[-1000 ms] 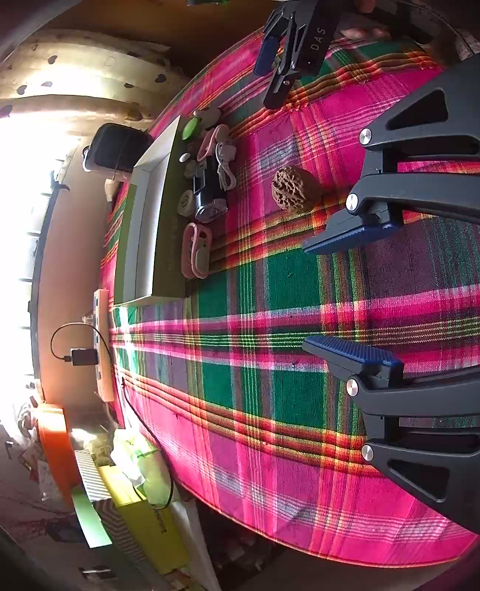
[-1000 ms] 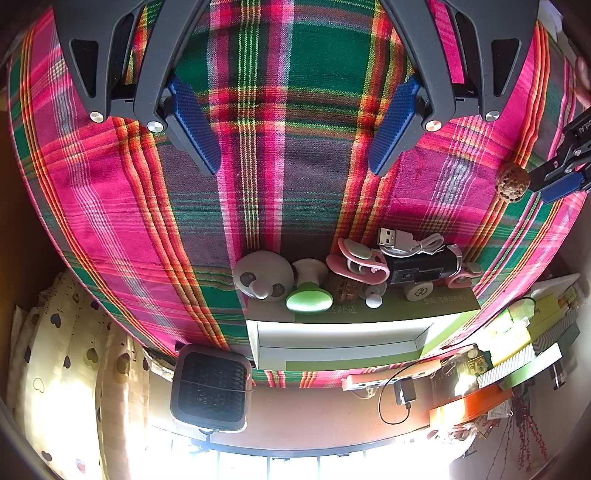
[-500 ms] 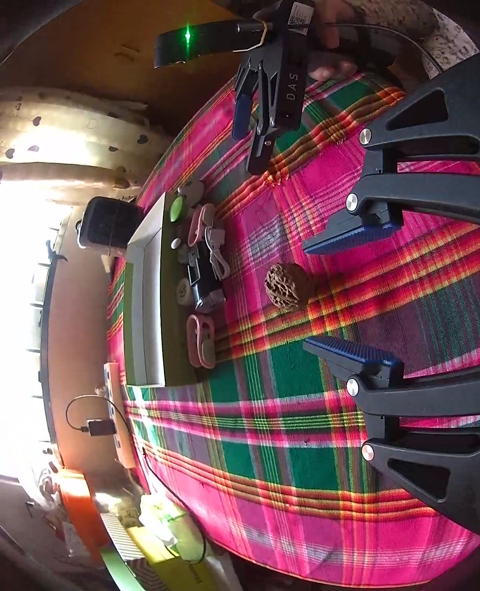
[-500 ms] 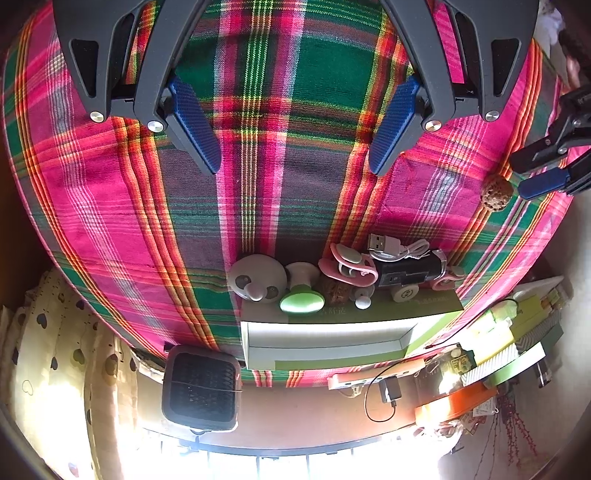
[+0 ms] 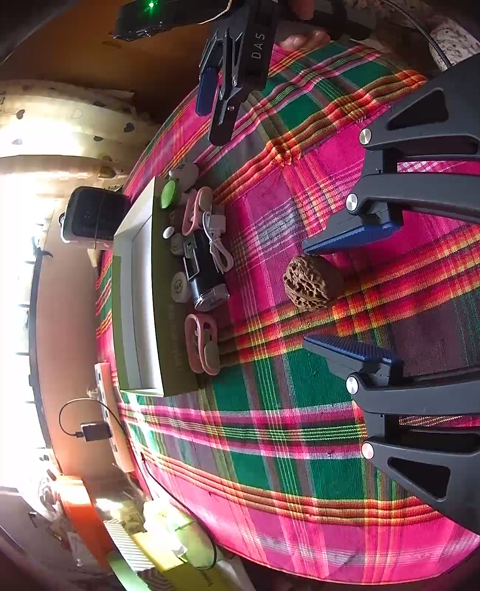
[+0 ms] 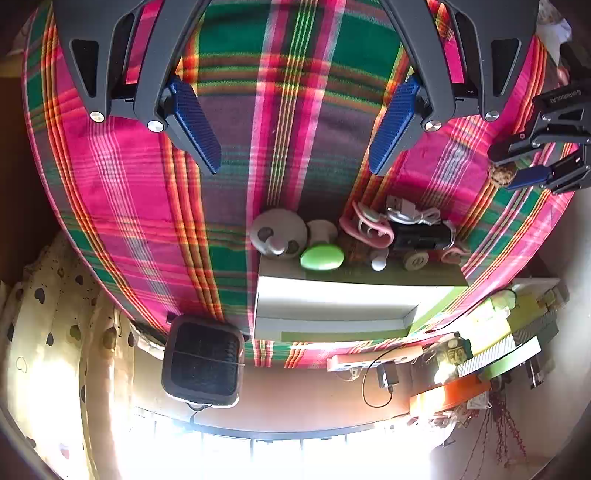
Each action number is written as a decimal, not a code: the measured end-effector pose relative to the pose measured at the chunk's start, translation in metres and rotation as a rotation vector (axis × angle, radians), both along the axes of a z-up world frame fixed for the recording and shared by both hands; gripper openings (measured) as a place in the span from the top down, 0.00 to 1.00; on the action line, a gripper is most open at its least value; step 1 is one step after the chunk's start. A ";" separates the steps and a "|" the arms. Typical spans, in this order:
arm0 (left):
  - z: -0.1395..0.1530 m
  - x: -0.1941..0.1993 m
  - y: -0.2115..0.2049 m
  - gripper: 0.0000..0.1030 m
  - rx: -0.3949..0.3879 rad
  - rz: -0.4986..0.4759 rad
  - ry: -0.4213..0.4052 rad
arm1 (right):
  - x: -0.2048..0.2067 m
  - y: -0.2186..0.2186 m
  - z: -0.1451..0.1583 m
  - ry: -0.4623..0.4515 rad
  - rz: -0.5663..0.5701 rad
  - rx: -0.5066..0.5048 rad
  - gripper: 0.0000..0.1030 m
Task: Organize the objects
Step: 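Grasp the walnut with the left gripper while the right gripper approaches the white USB cable, then lift the walnut with the left gripper while the right gripper grasps the white USB cable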
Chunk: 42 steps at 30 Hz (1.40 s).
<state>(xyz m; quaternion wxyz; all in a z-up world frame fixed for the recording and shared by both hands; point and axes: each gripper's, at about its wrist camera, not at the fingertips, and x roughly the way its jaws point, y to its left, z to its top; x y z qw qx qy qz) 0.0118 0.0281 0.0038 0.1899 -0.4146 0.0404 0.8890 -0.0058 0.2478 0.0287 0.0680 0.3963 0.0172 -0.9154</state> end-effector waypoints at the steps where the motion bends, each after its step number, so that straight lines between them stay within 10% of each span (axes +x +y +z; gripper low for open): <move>1: 0.000 -0.001 -0.001 0.58 0.001 0.006 0.002 | -0.001 -0.001 0.001 0.000 0.005 -0.005 0.20; 22: -0.001 -0.016 -0.013 0.73 0.006 0.054 0.015 | -0.030 -0.071 -0.001 -0.025 0.343 -0.032 0.46; 42: -0.001 -0.018 -0.014 0.73 0.014 0.057 0.011 | -0.040 -0.089 -0.005 -0.091 0.463 -0.054 0.48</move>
